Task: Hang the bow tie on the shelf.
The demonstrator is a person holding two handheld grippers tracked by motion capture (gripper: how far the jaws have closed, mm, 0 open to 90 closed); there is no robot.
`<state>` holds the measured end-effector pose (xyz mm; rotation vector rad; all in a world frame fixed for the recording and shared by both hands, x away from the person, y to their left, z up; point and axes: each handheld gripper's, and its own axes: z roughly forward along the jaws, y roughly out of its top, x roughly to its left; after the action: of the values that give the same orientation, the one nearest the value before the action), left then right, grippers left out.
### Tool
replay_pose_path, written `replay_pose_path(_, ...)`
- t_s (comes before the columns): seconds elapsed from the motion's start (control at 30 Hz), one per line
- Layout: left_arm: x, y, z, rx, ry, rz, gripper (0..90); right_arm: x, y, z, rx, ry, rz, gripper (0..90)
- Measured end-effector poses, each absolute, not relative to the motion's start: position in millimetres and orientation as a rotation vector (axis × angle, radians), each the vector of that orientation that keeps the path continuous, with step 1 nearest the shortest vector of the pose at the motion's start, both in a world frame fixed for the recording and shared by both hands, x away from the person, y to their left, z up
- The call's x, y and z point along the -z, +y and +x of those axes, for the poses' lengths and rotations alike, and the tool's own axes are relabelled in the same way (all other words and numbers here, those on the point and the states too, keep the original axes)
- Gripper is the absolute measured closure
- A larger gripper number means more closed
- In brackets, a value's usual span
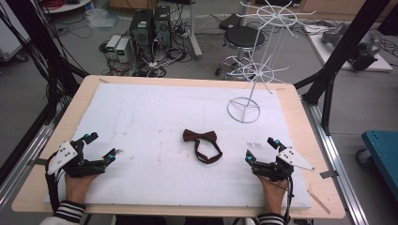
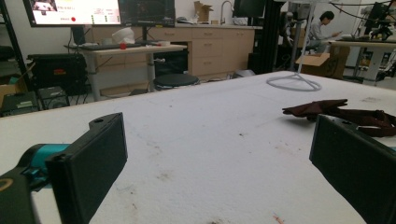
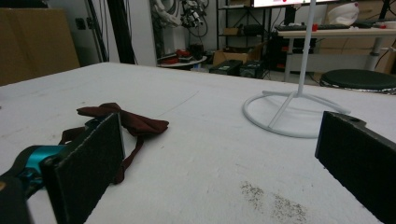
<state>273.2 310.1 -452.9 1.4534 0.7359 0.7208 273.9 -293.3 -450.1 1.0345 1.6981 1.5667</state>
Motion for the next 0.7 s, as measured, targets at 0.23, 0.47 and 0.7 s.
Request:
replay_pose_path(0.23, 453.1, 311.1, 273.0, -0.72, 0.737, 1.45, 4.5, 450.2, -293.1, 273.6, -1.563, 1.695, 1.021, 0.8)
replay_pose_path(0.47, 453.8, 311.6, 270.5, -0.733, 0.716, 1.437, 4.5, 450.2, -293.3, 273.9, -1.568, 1.692, 1.028, 0.8)
replay_pose_path(0.7, 454.1, 311.8, 270.5, -0.73, 0.719, 1.425, 4.5, 449.8, -293.1, 274.0, -1.561, 1.691, 1.029, 0.8)
